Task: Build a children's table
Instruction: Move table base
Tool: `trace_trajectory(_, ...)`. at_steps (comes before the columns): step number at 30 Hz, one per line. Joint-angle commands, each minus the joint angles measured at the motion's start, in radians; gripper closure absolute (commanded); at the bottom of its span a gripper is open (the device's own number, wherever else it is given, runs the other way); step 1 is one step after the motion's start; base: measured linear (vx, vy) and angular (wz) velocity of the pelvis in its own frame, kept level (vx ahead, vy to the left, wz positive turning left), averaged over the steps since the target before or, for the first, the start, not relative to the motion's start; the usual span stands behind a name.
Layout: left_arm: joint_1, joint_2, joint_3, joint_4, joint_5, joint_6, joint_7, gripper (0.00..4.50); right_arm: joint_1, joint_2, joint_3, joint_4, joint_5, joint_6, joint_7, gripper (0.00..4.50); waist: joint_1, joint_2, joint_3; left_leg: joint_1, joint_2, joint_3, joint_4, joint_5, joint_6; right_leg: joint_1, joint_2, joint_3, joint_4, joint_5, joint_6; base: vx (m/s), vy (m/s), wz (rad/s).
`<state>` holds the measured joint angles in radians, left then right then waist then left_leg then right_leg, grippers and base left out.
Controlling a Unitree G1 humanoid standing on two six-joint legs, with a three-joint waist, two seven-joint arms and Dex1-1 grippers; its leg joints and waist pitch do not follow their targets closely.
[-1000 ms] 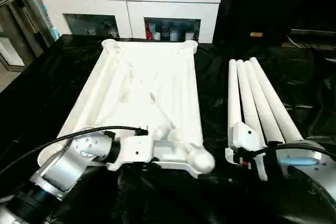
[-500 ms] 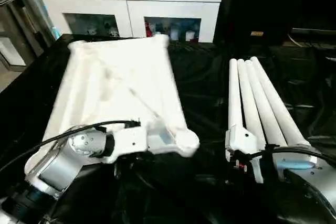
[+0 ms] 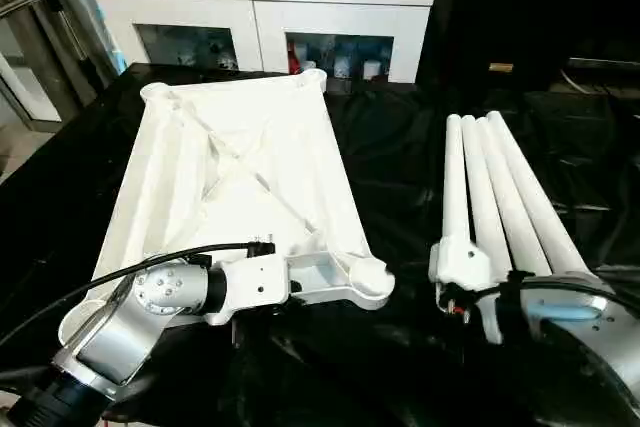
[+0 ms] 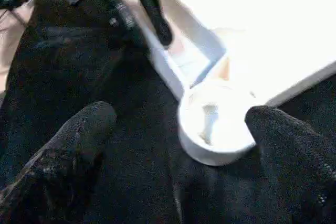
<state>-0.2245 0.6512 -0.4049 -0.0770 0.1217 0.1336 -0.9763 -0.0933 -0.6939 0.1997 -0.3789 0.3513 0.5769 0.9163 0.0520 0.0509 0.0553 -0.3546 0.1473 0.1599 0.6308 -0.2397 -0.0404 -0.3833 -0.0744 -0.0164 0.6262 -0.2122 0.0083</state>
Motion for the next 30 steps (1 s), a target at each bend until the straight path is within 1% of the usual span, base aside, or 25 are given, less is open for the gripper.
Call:
trace_trajectory(1, -0.002, 0.028, 0.044, 0.007, 0.029, -0.011, 0.032, 3.21, -0.016, 0.018, -0.045, -0.02, 0.042, 0.037, -0.025, 0.0, -0.003, -0.009, -0.05, 0.002, 0.07, -0.026, -0.095, -0.166, 0.041, 0.039, -0.067, 0.041, -0.077, -0.163, -0.26, 0.0, 0.0, 0.0)
trace_trajectory(3, 0.001, 0.033, 0.052, 0.008, 0.021, -0.009, 0.026, 3.1, -0.019, 0.025, -0.055, -0.025, 0.056, 0.05, -0.031, 0.0, -0.007, -0.009, -0.05, 0.001, 0.069, -0.027, -0.096, -0.171, 0.031, 0.039, -0.066, 0.04, -0.077, -0.183, -0.254, 0.0, 0.0, 0.0)
trace_trajectory(4, 0.01, 0.038, 0.086, -0.012, -0.023, 0.019, 0.01, 3.05, -0.037, 0.053, -0.074, -0.024, 0.065, 0.082, -0.073, 0.0, -0.011, -0.012, -0.049, 0.001, 0.068, -0.026, -0.096, -0.176, 0.027, 0.037, -0.064, 0.04, -0.079, -0.192, -0.253, 0.0, 0.0, 0.0)
trace_trajectory(5, 0.01, 0.038, 0.086, -0.012, -0.023, 0.019, 0.01, 3.0, -0.037, 0.053, -0.074, -0.024, 0.065, 0.082, -0.073, 0.0, -0.016, -0.01, -0.049, -0.002, 0.066, -0.027, -0.097, -0.17, 0.022, 0.037, -0.065, 0.039, -0.077, -0.197, -0.256, 0.0, 0.0, 0.0)
trace_trajectory(6, 0.023, 0.028, 0.169, -0.075, -0.133, 0.093, -0.003, 2.89, -0.112, 0.159, -0.114, 0.039, 0.023, 0.192, -0.25, 0.0, -0.025, -0.015, -0.048, -0.002, 0.061, -0.026, -0.096, -0.159, 0.013, 0.032, -0.063, 0.039, -0.071, -0.212, -0.261, 0.0, 0.0, 0.0)
trace_trajectory(7, 0.026, 0.018, 0.2, -0.096, -0.175, 0.122, -0.005, 2.89, -0.141, 0.2, -0.13, 0.065, 0.008, 0.237, -0.315, 0.0, -0.029, -0.016, -0.048, -0.007, 0.057, -0.028, -0.1, -0.156, 0.007, 0.036, -0.061, 0.035, -0.074, -0.239, -0.258, 0.0, 0.0, 0.0)
trace_trajectory(8, 0.028, 0.012, 0.215, -0.108, -0.198, 0.137, -0.004, 2.69, -0.158, 0.224, -0.14, 0.08, 0.0, 0.265, -0.353, 0.0, -0.033, -0.009, -0.052, -0.002, 0.056, -0.028, -0.097, -0.162, -0.011, 0.029, -0.059, 0.032, -0.075, -0.268, -0.257, 0.0, 0.0, 0.0)
trace_trajectory(9, 0.027, 0.009, 0.218, -0.109, -0.202, 0.14, -0.001, 2.69, -0.162, 0.229, -0.142, 0.084, 0.0, 0.275, -0.359, 0.0, -0.033, -0.009, -0.052, -0.002, 0.056, -0.028, -0.097, -0.162, -0.011, 0.029, -0.059, 0.032, -0.075, -0.268, -0.257, 0.0, 0.0, 0.0)
trace_trajectory(10, 0.017, -0.025, 0.246, -0.125, -0.237, 0.165, 0.031, 2.6, -0.201, 0.278, -0.152, 0.119, -0.023, 0.342, -0.432, 0.0, -0.034, -0.022, -0.048, 0.01, 0.058, -0.019, -0.093, -0.17, -0.019, 0.02, -0.053, 0.038, -0.078, -0.244, -0.258, 0.0, 0.0, 0.0)
trace_trajectory(11, 0.016, -0.029, 0.249, -0.128, -0.242, 0.169, 0.035, 2.53, -0.206, 0.285, -0.151, 0.124, -0.03, 0.346, -0.443, 0.0, -0.031, -0.015, -0.05, 0.004, 0.057, -0.02, -0.096, -0.151, -0.02, 0.027, -0.053, 0.037, -0.074, -0.214, -0.257, 0.0, 0.0, 0.0)
trace_trajectory(12, 0.015, -0.037, 0.254, -0.135, -0.253, 0.178, 0.04, 2.44, -0.215, 0.297, -0.15, 0.132, -0.042, 0.354, -0.464, 0.0, -0.028, -0.013, -0.051, 0.007, 0.058, -0.019, -0.095, -0.147, -0.021, 0.025, -0.052, 0.037, -0.074, -0.202, -0.253, 0.0, 0.0, 0.0)
trace_trajectory(13, 0.019, -0.051, 0.254, -0.161, -0.282, 0.201, 0.037, 2.34, -0.236, 0.332, -0.156, 0.155, -0.056, 0.376, -0.516, 0.0, -0.028, -0.016, -0.052, 0.006, 0.058, -0.017, -0.095, -0.139, -0.021, 0.026, -0.052, 0.038, -0.073, -0.186, -0.25, 0.0, 0.0, 0.0)
trace_trajectory(14, 0.028, -0.061, 0.249, -0.188, -0.304, 0.219, 0.033, 2.34, -0.253, 0.353, -0.162, 0.175, -0.067, 0.396, -0.555, 0.0, -0.024, -0.018, -0.057, 0.002, 0.057, -0.017, -0.094, -0.09, -0.025, 0.03, -0.053, 0.037, -0.064, -0.129, -0.249, 0.0, 0.0, 0.0)
trace_trajectory(15, 0.03, -0.063, 0.248, -0.192, -0.308, 0.222, 0.032, 2.12, -0.255, 0.356, -0.163, 0.178, -0.069, 0.399, -0.562, 0.0, -0.023, -0.018, -0.058, 0.002, 0.057, -0.017, -0.094, -0.076, -0.024, 0.031, -0.054, 0.037, -0.063, -0.11, -0.25, 0.0, 0.0, 0.0)
trace_trajectory(17, 0.037, -0.07, 0.243, -0.212, -0.32, 0.238, 0.03, 2.06, -0.271, 0.37, -0.169, 0.188, -0.08, 0.425, -0.59, 0.0, -0.021, -0.019, -0.062, -0.002, 0.055, -0.015, -0.09, -0.023, -0.014, 0.036, -0.05, 0.036, -0.056, -0.026, -0.252, 0.0, 0.0, 0.0)
trace_trajectory(18, 0.043, -0.075, 0.236, -0.231, -0.333, 0.267, 0.028, 2.03, -0.297, 0.398, -0.193, 0.198, -0.096, 0.48, -0.643, 0.0, -0.023, -0.023, -0.062, -0.003, 0.054, -0.012, -0.087, -0.003, -0.008, 0.037, -0.049, 0.037, -0.054, 0.001, -0.252, 0.0, 0.0, 0.0)
trace_trajectory(20, 0.045, -0.077, 0.23, -0.242, -0.339, 0.283, 0.026, 1.7, -0.32, 0.418, -0.215, 0.208, -0.117, 0.521, -0.693, 0.0, -0.023, -0.023, -0.063, -0.003, 0.051, -0.01, -0.086, 0.011, -0.005, 0.036, -0.048, 0.037, -0.055, -0.001, -0.249, 0.0, 0.0, 0.0)
trace_trajectory(22, 0.043, -0.079, 0.226, -0.253, -0.348, 0.311, 0.029, 1.64, -0.354, 0.45, -0.255, 0.223, -0.135, 0.578, -0.757, 0.0, -0.021, -0.021, -0.065, -0.002, 0.051, -0.008, -0.085, 0.025, -0.008, 0.035, -0.048, 0.037, -0.053, 0.004, -0.244, 0.0, 0.0, 0.0)
trace_trajectory(23, 0.042, -0.079, 0.225, -0.256, -0.352, 0.318, 0.03, 1.5, -0.362, 0.46, -0.267, 0.227, -0.136, 0.594, -0.77, 0.0, -0.021, -0.022, -0.065, -0.003, 0.049, -0.008, -0.084, 0.025, -0.009, 0.034, -0.046, 0.037, -0.053, 0.006, -0.244, 0.0, 0.0, 0.0)
trace_trajectory(24, 0.042, -0.079, 0.225, -0.256, -0.352, 0.318, 0.03, 1.5, -0.362, 0.46, -0.267, 0.227, -0.136, 0.594, -0.77, 0.0, -0.021, -0.021, -0.063, -0.003, 0.05, -0.006, -0.085, 0.013, -0.011, 0.033, -0.046, 0.037, -0.055, -0.006, -0.241, 0.0, 0.0, 0.0)
trace_trajectory(25, 0.04, -0.083, 0.222, -0.256, -0.358, 0.329, 0.033, 1.37, -0.369, 0.463, -0.272, 0.231, -0.143, 0.607, -0.782, 0.0, -0.019, -0.02, -0.062, -0.002, 0.052, -0.006, -0.087, -0.007, -0.02, 0.033, -0.047, 0.037, -0.056, -0.028, -0.236, 0.0, 0.0, 0.0)
trace_trajectory(26, 0.037, -0.087, 0.218, -0.257, -0.362, 0.34, 0.034, 1.26, -0.375, 0.463, -0.276, 0.234, -0.146, 0.628, -0.792, 0.0, -0.019, -0.016, -0.062, -0.001, 0.052, -0.006, -0.087, -0.011, -0.024, 0.032, -0.047, 0.037, -0.056, -0.031, -0.234, 0.0, 0.0, 0.0)
trace_trajectory(27, 0.037, -0.087, 0.218, -0.257, -0.362, 0.34, 0.034, 1.26, -0.375, 0.463, -0.276, 0.234, -0.146, 0.628, -0.792, 0.0, -0.021, -0.018, -0.062, -0.001, 0.052, -0.006, -0.087, -0.013, -0.027, 0.033, -0.045, 0.037, -0.057, -0.03, -0.233, 0.0, 0.0, 0.0)
trace_trajectory(29, 0.033, -0.09, 0.207, -0.258, -0.364, 0.354, 0.038, 1.1, -0.381, 0.46, -0.274, 0.232, -0.154, 0.656, -0.803, 0.0, -0.02, -0.017, -0.062, -0.001, 0.052, -0.006, -0.088, -0.011, -0.034, 0.034, -0.045, 0.037, -0.055, -0.023, -0.227, 0.0, 0.0, 0.0)
trace_trajectory(30, 0.031, -0.091, 0.201, -0.261, -0.369, 0.363, 0.037, 1.0, -0.382, 0.467, -0.279, 0.225, -0.151, 0.684, -0.804, 0.0, -0.02, -0.02, -0.062, -0.002, 0.052, -0.006, -0.088, -0.01, -0.035, 0.034, -0.045, 0.037, -0.055, -0.02, -0.225, 0.0, 0.0, 0.0)
